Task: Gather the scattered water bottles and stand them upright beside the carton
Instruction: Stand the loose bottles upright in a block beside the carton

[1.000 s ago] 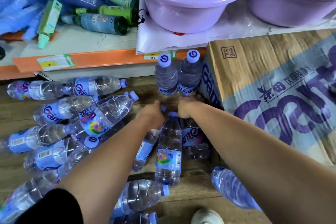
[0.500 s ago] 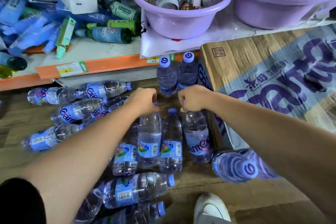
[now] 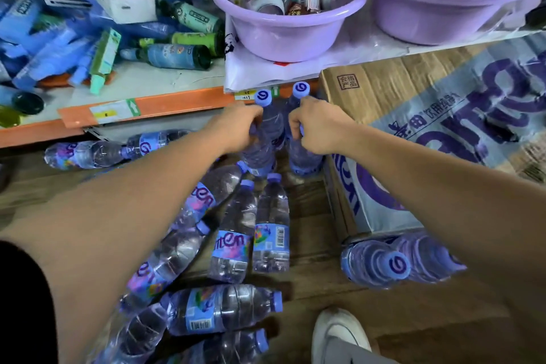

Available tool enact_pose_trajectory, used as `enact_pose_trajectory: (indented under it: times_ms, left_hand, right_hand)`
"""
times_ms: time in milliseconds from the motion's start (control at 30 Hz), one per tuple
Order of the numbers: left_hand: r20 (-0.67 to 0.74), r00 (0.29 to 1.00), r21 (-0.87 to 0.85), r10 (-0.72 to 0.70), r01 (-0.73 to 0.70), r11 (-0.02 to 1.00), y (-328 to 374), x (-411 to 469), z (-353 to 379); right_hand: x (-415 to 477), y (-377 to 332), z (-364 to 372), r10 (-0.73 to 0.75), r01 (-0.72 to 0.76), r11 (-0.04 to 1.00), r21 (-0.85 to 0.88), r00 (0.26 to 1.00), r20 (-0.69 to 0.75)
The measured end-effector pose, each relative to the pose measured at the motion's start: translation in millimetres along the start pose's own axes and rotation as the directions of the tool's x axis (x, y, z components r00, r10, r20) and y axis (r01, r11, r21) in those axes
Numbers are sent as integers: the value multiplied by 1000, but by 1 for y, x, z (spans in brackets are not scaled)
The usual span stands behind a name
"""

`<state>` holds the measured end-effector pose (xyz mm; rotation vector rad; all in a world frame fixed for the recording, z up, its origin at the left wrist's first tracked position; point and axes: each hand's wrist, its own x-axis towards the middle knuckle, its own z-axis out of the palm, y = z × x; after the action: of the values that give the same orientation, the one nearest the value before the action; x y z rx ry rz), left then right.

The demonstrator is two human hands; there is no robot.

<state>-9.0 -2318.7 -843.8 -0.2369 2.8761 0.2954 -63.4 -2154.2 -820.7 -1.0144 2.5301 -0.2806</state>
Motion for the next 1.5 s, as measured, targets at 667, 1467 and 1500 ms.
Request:
enact_pose_trajectory:
  times_ms: [667, 1467, 1500]
  left_hand:
    - [-36, 992, -68, -123, 120, 990, 9, -6, 5]
    - [-85, 991, -206, -103, 83, 975, 24, -4, 22]
    - [-76, 990, -228, -117, 97, 969, 25, -5, 23]
  right_hand:
    - [16, 11, 11, -17, 7, 985, -170, 998, -59]
    - [4, 4, 8, 34, -58, 955, -290, 996, -85]
    - [2, 3, 7, 37, -61, 955, -290, 996, -87]
